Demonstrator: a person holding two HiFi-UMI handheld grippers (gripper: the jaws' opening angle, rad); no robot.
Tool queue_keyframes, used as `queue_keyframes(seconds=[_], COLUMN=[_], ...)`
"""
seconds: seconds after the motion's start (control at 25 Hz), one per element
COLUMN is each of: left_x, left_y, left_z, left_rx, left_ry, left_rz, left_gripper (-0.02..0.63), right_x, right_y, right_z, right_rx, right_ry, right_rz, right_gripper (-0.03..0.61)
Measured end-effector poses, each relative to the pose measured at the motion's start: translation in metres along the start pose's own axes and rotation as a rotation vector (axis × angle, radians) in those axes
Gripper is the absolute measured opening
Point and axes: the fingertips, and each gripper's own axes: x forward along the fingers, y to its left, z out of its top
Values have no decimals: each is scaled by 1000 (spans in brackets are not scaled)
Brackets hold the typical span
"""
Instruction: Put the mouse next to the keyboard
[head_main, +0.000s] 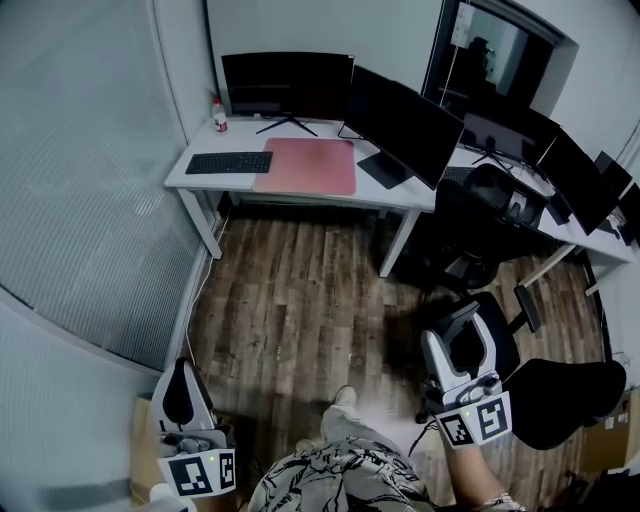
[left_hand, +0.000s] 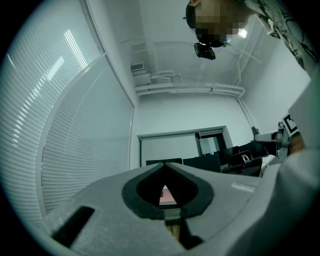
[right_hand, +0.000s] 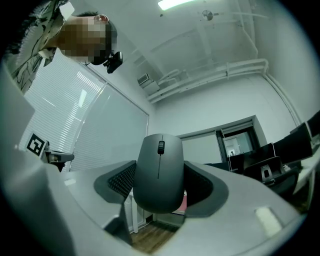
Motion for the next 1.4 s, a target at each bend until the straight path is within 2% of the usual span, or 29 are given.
queue_keyframes(seconds=[0.8,1.4], left_x=[97,163], left_y=[-17,-42], left_z=[-15,-27], left_rx=[14,27], left_ry=[19,43], left_rz=[15,63], left_gripper=[2,2], right_x=[84,148], right_y=[-56,-112], right_z=[-22,-42], right_rx=[-3,36], right_ry=[18,22], right_rz=[33,81], right_gripper=[304,304])
